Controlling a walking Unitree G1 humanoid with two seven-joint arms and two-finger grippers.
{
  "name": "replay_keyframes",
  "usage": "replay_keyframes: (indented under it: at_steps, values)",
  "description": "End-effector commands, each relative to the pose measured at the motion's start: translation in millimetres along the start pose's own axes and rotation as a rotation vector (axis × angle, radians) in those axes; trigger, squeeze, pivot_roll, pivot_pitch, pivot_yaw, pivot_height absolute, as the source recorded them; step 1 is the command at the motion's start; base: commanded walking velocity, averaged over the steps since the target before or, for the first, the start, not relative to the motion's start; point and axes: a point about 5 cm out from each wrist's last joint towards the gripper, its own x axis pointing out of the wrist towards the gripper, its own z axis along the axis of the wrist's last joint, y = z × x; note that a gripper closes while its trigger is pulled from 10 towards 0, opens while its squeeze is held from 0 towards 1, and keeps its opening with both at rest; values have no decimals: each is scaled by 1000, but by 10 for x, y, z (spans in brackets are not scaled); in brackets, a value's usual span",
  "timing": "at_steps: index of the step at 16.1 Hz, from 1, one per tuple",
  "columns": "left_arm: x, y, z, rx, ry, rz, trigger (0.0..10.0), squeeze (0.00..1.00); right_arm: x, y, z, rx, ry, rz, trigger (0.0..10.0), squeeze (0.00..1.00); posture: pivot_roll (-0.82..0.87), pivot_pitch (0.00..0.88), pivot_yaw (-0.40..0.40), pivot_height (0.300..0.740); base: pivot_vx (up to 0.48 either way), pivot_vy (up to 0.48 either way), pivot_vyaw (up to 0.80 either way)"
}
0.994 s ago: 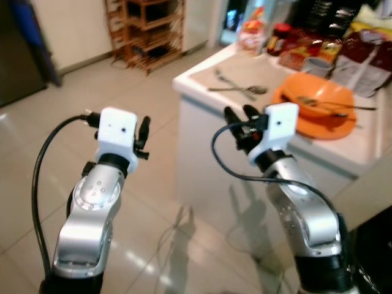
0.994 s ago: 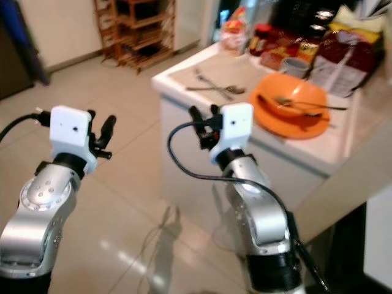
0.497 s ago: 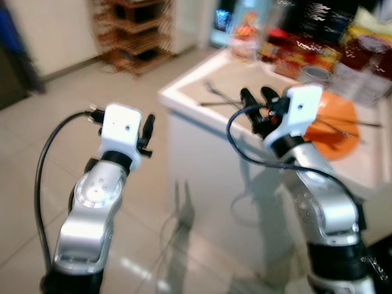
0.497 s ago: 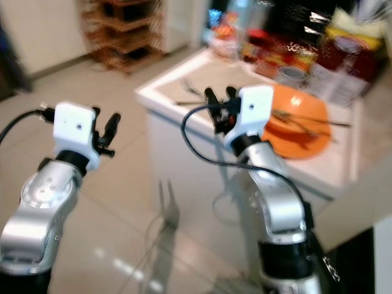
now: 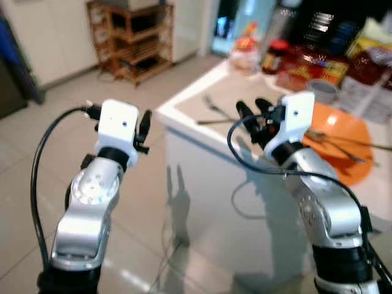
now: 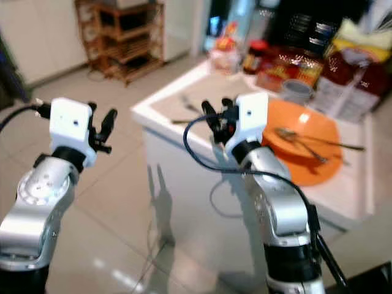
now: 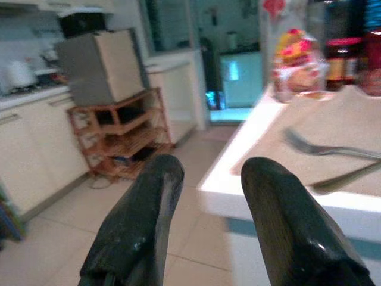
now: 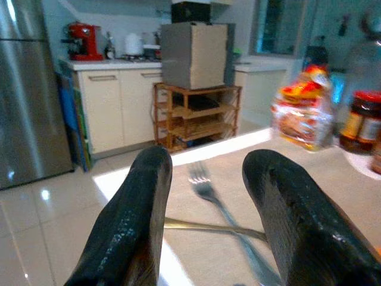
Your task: Setting the table
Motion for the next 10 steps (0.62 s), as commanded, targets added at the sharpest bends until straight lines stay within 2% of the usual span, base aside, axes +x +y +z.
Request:
replay_keyframes:
  at_steps: [1,6,7,8,9,10]
  values:
    - [-2,-29,49,11,-18,-14,10000,0,7,-17,49,8,-7,3,10000,0,111,2,-76,740,379,0,0]
    - [-43,3,39,20,-7,-6,10000,0,36,-21,28,23,13,19,10000,0,126,12,-85,740,376,0,0]
    - [-48,1,34,26,-3,-12,10000,0,60,-25,25,30,12,27,10000,196,127,14,-84,740,364,0,0]
    - [-47,-5,30,29,0,-18,10000,0,77,-26,23,33,10,31,10000,655,126,12,-82,740,360,0,0]
    - [-42,-40,19,42,12,-54,10000,0,139,-37,-14,33,35,56,10000,1000,126,10,-81,740,274,0,0]
    - [-45,-87,4,60,23,-101,10000,0,196,-46,-84,33,101,95,10000,1000,126,10,-81,740,0,0,0]
